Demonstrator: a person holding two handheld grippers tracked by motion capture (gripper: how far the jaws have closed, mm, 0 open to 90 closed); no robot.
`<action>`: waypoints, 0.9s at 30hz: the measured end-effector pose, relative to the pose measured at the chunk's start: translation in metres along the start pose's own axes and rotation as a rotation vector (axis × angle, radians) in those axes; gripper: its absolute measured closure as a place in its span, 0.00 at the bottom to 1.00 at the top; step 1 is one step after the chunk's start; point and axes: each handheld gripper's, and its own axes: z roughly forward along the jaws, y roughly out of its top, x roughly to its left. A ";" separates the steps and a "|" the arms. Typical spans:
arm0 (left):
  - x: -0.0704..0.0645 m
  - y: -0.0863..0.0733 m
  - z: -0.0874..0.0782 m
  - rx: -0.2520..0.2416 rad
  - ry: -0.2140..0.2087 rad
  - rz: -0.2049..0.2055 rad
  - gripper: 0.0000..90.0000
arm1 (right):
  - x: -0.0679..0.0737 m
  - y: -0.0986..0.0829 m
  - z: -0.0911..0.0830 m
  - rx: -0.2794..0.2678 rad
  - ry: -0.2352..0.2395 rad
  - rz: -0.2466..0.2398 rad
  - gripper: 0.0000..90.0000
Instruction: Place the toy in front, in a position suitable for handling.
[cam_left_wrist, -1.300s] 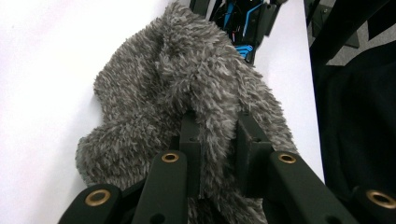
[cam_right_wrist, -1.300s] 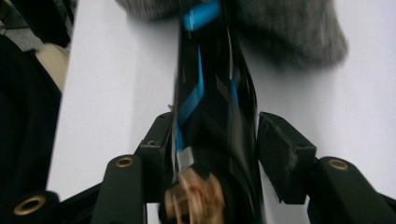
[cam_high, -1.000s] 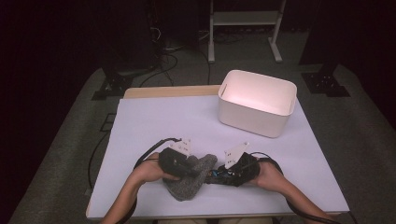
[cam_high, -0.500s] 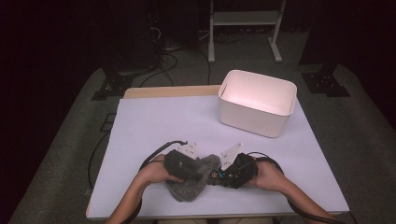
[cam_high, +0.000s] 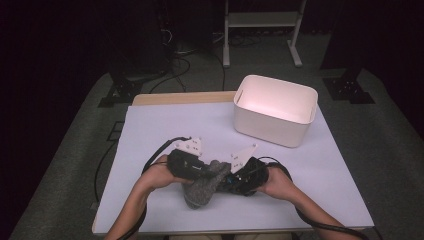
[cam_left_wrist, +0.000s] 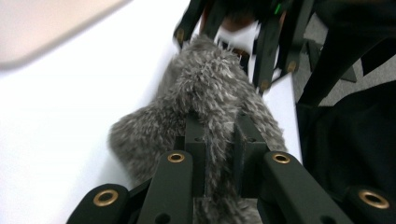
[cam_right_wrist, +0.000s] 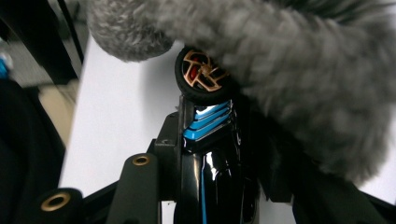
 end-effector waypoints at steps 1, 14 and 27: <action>-0.001 0.005 -0.003 0.000 0.002 0.013 0.88 | 0.000 0.002 0.000 -0.019 0.009 0.002 0.63; 0.005 -0.013 0.020 0.044 -0.033 -0.026 0.87 | 0.002 -0.030 -0.011 -0.086 -0.014 0.029 0.63; 0.010 -0.020 0.010 -0.043 -0.054 -0.063 0.88 | -0.001 -0.029 -0.015 -0.127 0.002 0.063 0.63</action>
